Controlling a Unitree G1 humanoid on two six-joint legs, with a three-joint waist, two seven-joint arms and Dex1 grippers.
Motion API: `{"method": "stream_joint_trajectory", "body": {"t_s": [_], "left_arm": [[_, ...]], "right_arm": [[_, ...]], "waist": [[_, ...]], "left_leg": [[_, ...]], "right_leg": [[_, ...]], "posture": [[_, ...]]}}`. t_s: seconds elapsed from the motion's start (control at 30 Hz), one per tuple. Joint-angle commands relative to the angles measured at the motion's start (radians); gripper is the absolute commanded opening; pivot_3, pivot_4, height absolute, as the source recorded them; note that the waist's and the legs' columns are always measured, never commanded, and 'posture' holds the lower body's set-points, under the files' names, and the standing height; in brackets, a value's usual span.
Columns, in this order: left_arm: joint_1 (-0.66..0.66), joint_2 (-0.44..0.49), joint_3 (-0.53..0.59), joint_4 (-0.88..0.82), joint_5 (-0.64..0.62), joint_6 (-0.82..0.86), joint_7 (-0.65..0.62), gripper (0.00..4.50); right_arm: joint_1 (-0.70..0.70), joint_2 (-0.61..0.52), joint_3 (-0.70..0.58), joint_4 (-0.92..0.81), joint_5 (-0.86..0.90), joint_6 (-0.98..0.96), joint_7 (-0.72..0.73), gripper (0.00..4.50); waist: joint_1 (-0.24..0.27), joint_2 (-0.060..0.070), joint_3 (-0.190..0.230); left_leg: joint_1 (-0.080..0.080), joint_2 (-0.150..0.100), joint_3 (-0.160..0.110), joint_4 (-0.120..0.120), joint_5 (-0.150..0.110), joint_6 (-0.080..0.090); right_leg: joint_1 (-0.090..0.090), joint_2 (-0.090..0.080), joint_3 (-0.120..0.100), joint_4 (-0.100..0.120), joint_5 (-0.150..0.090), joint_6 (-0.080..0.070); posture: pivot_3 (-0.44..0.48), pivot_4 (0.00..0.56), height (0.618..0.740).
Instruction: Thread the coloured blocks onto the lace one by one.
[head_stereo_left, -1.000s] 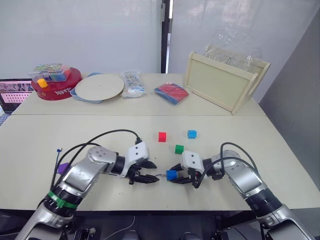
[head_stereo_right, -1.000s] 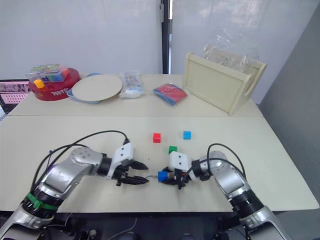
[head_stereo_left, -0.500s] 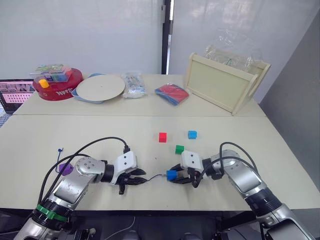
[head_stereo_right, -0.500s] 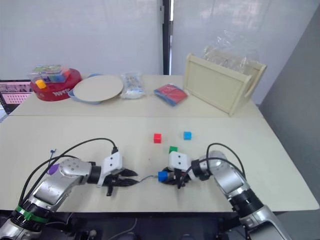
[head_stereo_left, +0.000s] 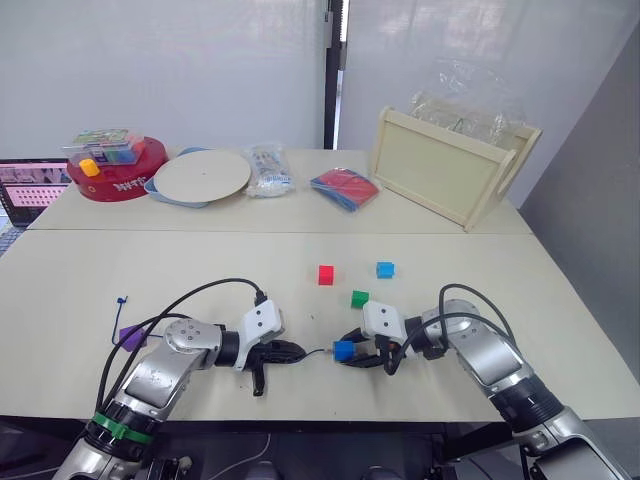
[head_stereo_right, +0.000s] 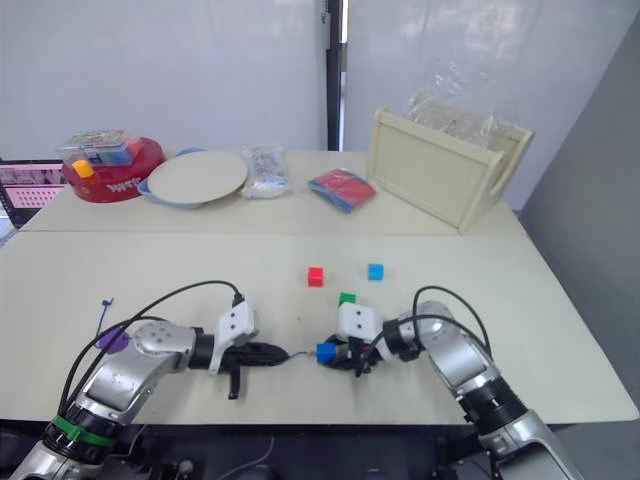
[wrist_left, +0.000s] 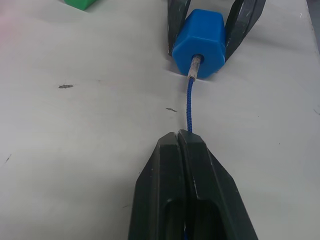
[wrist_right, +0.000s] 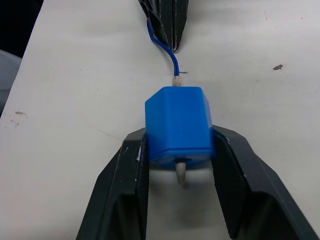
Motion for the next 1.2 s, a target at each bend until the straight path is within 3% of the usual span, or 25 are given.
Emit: {"method": "stream_joint_trajectory", "body": {"t_s": [0.03, 0.07, 0.3, 0.43, 0.67, 0.87, 1.2], "left_arm": [[-0.027, 0.002, 0.05, -0.063, -0.057, 0.031, -0.003, 0.04], [-0.027, 0.002, 0.057, -0.073, -0.07, 0.042, -0.003, 0.04], [0.017, 0.015, -0.002, -0.109, -0.009, 0.034, 0.038, 2.19], [0.042, 0.03, -0.055, -0.044, 0.09, -0.04, 0.071, 2.19], [0.054, 0.03, -0.109, -0.022, 0.14, -0.064, 0.062, 0.03], [0.052, 0.012, -0.113, -0.03, 0.107, -0.058, 0.03, 0.03], [-0.07, -0.086, -0.124, -0.005, 0.09, -0.051, 0.011, 0.03]], "right_arm": [[0.011, -0.001, 0.028, 0.017, -0.02, 0.011, 0.001, 1.28], [0.012, -0.002, 0.029, 0.016, -0.021, 0.01, 0.0, 1.28], [0.015, -0.002, 0.03, 0.011, -0.019, 0.014, 0.0, 1.28], [0.016, -0.003, 0.026, 0.004, -0.014, 0.02, -0.001, 1.28], [0.02, -0.008, 0.019, -0.006, -0.011, 0.029, -0.003, 1.28], [0.019, -0.008, 0.017, -0.003, -0.013, 0.029, -0.007, 1.28], [0.026, -0.008, 0.017, -0.01, -0.015, 0.037, -0.013, 1.28]], "waist": [[0.0, 0.0, 0.0], [0.0, 0.0, 0.0], [0.0, 0.0, 0.0], [0.0, 0.0, 0.0], [0.0, 0.0, 0.0], [0.0, 0.0, 0.0], [0.003, 0.0, 0.0]], "left_leg": [[0.0, 0.0, 0.0, 0.0, 0.0, 0.0], [0.0, 0.0, 0.0, 0.0, 0.0, 0.0], [0.0, 0.0, 0.0, 0.0, 0.0, 0.0], [0.0, 0.0, 0.0, 0.0, 0.0, 0.0], [0.001, 0.0, 0.0, -0.001, 0.0, 0.0], [0.001, 0.0, 0.0, -0.001, 0.0, 0.0], [0.001, -0.001, 0.0, -0.002, 0.0, 0.0]], "right_leg": [[0.0, 0.0, 0.0, 0.0, 0.0, 0.0], [0.0, 0.0, 0.0, 0.0, 0.0, 0.0], [0.0, 0.0, 0.0, 0.0, 0.0, 0.0], [0.0, 0.0, 0.0, 0.0, 0.0, 0.0], [0.001, 0.0, 0.0, -0.001, 0.0, 0.0], [0.001, 0.0, 0.0, -0.001, 0.0, 0.0], [0.001, -0.001, 0.0, -0.002, 0.0, 0.0]], "posture": [[0.0, 0.15, 0.74], [0.0, 0.15, 0.74], [0.0, 0.15, 0.74], [0.0, 0.15, 0.74], [0.0, 0.15, 0.74], [0.0, 0.15, 0.74], [0.0, 0.15, 0.74]]}}
